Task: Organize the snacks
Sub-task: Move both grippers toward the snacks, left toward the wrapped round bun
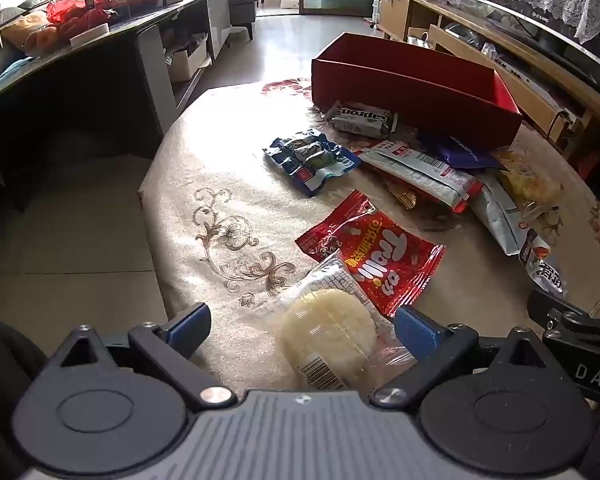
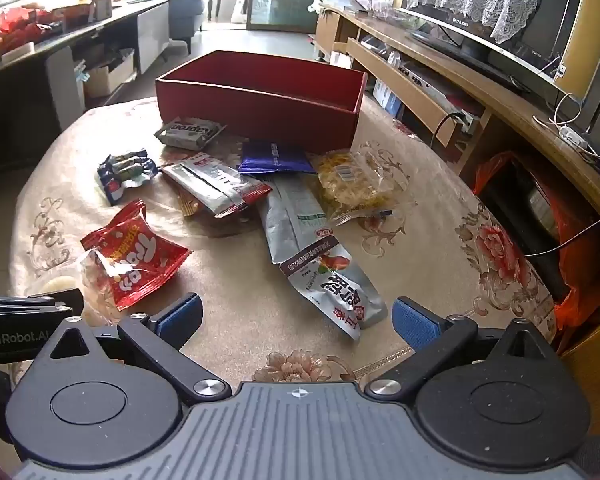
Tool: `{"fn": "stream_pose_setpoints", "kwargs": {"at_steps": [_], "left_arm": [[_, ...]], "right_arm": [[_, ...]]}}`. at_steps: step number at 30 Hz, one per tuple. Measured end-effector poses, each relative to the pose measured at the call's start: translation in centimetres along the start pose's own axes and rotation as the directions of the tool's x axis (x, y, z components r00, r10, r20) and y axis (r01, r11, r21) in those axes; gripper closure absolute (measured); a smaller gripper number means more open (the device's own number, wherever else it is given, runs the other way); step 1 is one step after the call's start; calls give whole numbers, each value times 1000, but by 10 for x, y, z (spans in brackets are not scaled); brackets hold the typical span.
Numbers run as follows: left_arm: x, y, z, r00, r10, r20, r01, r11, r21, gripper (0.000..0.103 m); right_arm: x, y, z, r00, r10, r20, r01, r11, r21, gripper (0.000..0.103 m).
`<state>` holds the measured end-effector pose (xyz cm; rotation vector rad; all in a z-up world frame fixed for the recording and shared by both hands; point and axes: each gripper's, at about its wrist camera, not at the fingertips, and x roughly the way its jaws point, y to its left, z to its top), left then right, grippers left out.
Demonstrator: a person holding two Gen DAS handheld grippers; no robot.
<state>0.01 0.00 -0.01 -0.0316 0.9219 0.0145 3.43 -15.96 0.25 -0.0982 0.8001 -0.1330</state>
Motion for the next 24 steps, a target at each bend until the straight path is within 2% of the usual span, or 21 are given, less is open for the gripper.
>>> {"fn": "stream_pose_setpoints", "kwargs": {"at_steps": [24], "left_arm": [[6,-1,-1,1000,-1,-20,1,1000,12,6]], "right_arm": [[6,3,-1,1000,-13,-14,12,1000,-15,1]]}}
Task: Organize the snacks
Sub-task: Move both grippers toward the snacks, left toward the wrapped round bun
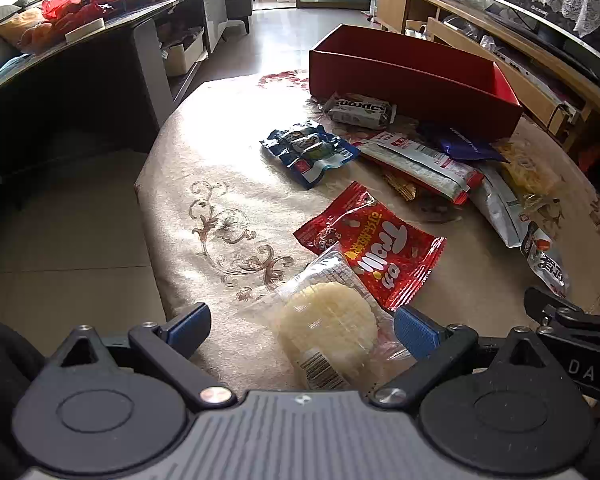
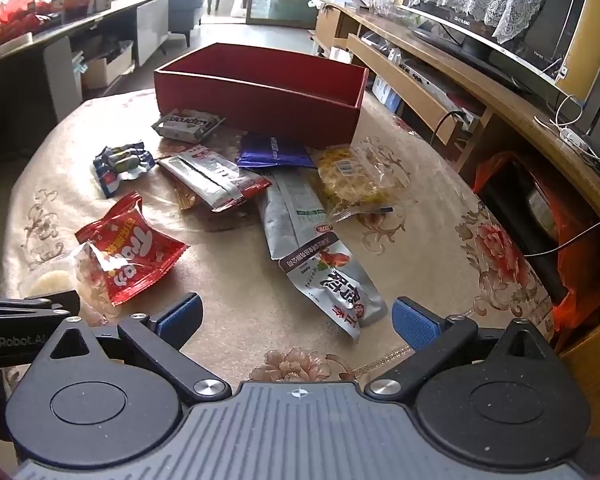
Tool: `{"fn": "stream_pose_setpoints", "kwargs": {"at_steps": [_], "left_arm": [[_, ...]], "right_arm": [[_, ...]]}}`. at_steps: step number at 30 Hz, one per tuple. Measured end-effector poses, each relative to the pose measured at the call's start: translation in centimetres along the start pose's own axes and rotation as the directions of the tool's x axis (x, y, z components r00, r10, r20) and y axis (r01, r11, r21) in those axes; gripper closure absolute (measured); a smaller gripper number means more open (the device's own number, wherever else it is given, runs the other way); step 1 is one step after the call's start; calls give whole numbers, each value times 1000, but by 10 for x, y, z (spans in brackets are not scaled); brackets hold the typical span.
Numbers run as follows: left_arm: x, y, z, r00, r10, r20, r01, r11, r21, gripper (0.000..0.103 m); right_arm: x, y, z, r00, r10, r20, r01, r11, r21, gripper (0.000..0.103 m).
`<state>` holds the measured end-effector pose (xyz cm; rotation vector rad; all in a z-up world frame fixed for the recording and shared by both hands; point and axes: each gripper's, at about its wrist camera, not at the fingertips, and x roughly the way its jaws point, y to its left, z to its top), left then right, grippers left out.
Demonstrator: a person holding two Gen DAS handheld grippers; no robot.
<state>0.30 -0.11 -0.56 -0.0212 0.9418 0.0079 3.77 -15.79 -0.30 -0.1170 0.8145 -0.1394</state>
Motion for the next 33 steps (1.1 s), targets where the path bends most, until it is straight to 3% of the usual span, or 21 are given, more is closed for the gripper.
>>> {"fn": "stream_pose_setpoints", "kwargs": {"at_steps": [33], "left_arm": [[7,-3,1,999,0,-38,-1,1000,-23,10]], "right_arm": [[7,3,2,1000,16,-21,-17,1000,-22,2]]}}
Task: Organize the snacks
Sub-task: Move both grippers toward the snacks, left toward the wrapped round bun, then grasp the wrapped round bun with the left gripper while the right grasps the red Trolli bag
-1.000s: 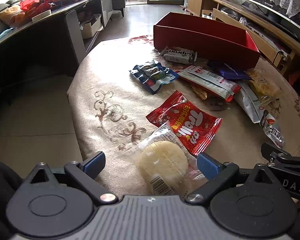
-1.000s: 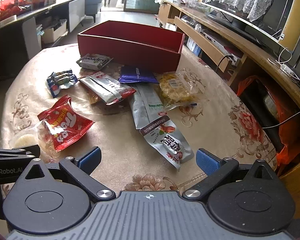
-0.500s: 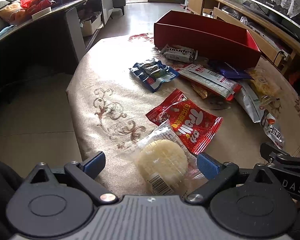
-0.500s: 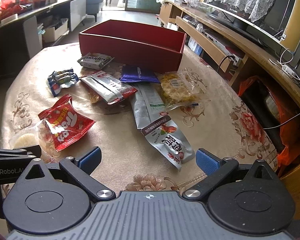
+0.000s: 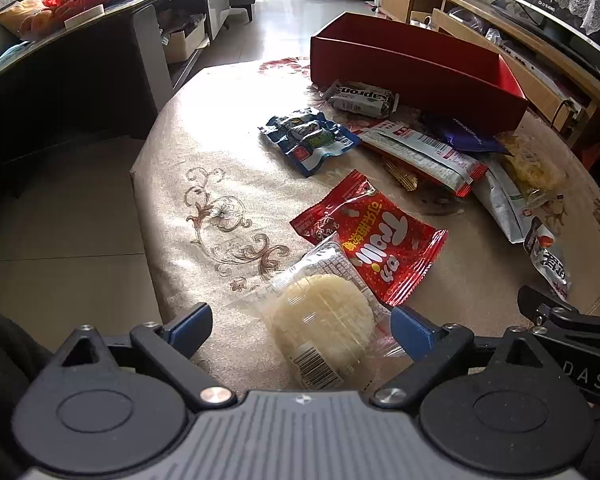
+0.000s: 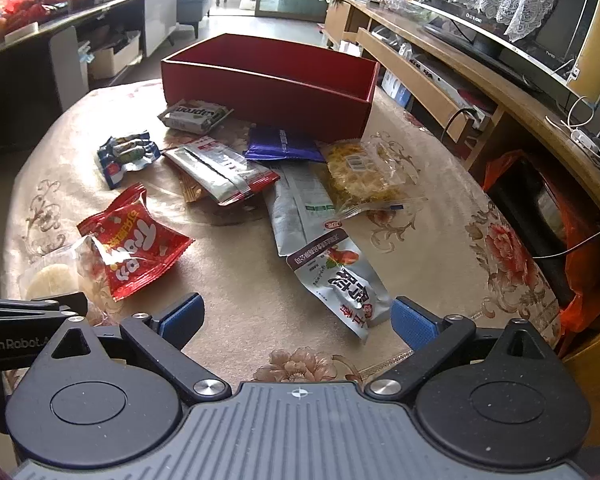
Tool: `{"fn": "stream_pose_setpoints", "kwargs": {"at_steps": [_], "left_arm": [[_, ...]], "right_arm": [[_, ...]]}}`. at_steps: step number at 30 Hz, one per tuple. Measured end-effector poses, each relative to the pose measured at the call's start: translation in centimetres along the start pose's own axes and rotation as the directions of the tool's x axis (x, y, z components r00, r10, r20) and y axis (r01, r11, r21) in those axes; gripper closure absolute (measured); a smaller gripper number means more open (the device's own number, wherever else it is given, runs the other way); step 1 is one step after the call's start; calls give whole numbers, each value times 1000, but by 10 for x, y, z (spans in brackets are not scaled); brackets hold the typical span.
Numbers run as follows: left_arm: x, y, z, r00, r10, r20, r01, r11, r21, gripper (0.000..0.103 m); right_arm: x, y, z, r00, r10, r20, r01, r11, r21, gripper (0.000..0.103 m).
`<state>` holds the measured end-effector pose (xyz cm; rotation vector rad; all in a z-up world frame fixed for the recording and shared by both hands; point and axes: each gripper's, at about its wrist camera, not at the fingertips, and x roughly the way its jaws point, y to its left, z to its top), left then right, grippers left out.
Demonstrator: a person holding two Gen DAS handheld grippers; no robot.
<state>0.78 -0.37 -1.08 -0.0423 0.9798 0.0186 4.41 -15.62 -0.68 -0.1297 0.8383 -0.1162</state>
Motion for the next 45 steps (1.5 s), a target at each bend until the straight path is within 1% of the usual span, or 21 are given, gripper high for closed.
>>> {"fn": "stream_pose_setpoints", "kwargs": {"at_steps": [12,20,24,30,35,37,40,42,45], "left_arm": [[6,-2,2,1000,4,-19,-4,1000,-9,11],[13,-2,3,999,-19,-50,17,999,-34,10],[17,-1,4,998,-23,-66,20,998,-53,9],[20,-4,7,997,-18,-69,14,998,-65,9],[25,0,13,998,-4,-70,-3,994,-109,9],[30,1,12,996,3,-85,-13,993,-118,9],[37,3,12,994,-4,-113,-13,989,-145,10],[40,6,11,992,-10,-127,-11,987,-161,11],[40,8,9,991,-20,-134,-3,986,-164,20]], "right_arm": [[6,-2,2,1000,12,-17,-12,1000,4,2],[8,-5,5,999,23,-23,-23,1000,12,2],[7,-8,6,999,40,-22,-39,999,24,2],[6,-11,7,999,48,-19,-48,998,34,2],[5,-16,9,998,56,-16,-55,997,52,2],[4,-17,9,998,58,-14,-57,997,57,2],[4,-18,9,998,65,-11,-64,996,62,2],[3,-17,10,998,68,-11,-67,996,62,2],[3,-16,10,997,74,-12,-73,996,57,2]]}}
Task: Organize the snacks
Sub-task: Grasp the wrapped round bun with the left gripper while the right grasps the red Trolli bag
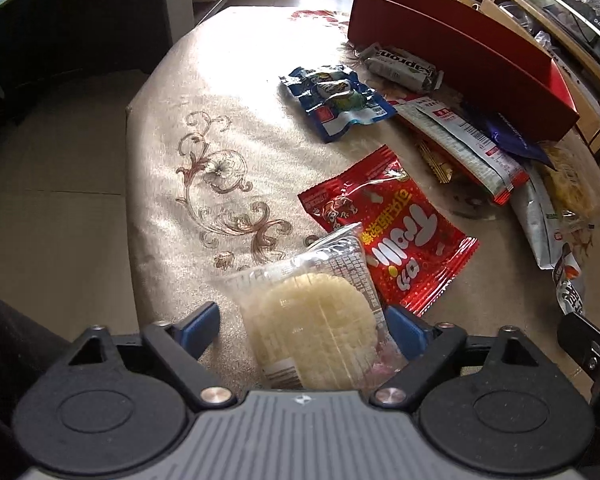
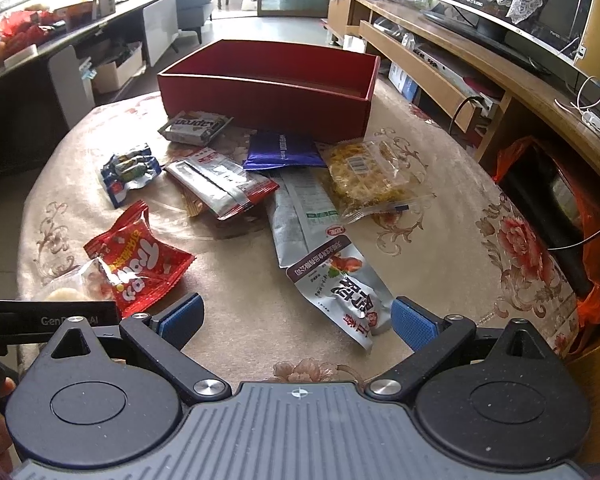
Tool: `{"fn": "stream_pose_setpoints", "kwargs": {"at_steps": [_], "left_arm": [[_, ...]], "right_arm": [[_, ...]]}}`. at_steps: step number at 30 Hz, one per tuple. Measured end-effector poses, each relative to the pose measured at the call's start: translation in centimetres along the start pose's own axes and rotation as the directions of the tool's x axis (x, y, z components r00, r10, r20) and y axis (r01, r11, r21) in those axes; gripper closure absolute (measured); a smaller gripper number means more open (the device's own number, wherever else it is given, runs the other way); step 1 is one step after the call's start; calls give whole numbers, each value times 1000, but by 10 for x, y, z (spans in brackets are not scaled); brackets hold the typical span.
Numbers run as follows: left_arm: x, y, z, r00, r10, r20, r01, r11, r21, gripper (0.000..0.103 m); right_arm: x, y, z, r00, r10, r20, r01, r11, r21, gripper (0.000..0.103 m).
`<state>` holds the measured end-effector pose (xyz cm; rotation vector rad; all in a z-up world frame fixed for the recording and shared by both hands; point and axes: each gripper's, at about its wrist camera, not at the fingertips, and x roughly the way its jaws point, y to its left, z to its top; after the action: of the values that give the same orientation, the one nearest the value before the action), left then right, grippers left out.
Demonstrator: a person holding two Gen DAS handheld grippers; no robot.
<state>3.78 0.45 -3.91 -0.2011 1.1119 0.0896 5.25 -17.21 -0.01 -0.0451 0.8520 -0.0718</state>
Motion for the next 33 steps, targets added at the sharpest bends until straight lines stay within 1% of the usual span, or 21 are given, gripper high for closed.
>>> {"fn": "stream_pose_setpoints", "kwargs": {"at_steps": [2,5,9,11,16,17,18,19,21,23,24,26,29,32,33], "left_arm": [[-1,2,-1,1000,1,-3,-1,1000,9,30],[-3,4,-2,1000,3,2,-3,1000,29,40],[-6,8,-3,1000,-17,1,17,999,38,44],[-7,10,-3,1000,-24,-1,24,999,44,47],[-7,13,-3,999,-45,-7,46,996,71,47],[-7,13,-3,999,-50,-9,50,995,81,47],[-7,12,-3,999,-50,-10,51,994,95,47],[-7,11,-4,999,-49,-7,49,993,110,47],[-7,9,-5,999,-46,-5,46,990,133,46],[-7,10,-5,999,-50,-4,50,988,146,46],[-7,10,-5,998,-55,-4,55,987,150,45],[-7,11,-5,998,-64,-6,64,986,155,41],[-6,10,-5,997,-74,-7,74,984,165,36],[-5,7,-5,997,-71,-12,72,981,179,33],[-4,5,-5,997,-70,-16,72,981,182,33]], "right_arm": [[0,1,0,1000,5,-1,-5,1000,-2,2],[0,3,1,1000,15,-4,-15,1000,-12,3],[0,12,7,1000,29,7,-29,998,-49,5],[-2,19,14,998,55,20,-53,996,-77,6],[9,43,37,995,96,13,-91,975,-204,13],[14,48,41,994,110,-6,-108,967,-230,16],[20,53,45,991,132,-27,-134,958,-254,22],[23,57,48,987,152,-48,-160,949,-270,24],[34,68,55,975,201,-99,-222,930,-292,24],[41,83,61,964,232,-131,-263,909,-324,24],[44,91,63,962,234,-140,-269,897,-350,24],[50,107,67,959,234,-162,-280,874,-398,24],[62,122,68,949,226,-218,-302,849,-433,25],[69,127,69,943,227,-245,-315,847,-428,25],[70,127,71,943,225,-246,-313,851,-422,27]]}}
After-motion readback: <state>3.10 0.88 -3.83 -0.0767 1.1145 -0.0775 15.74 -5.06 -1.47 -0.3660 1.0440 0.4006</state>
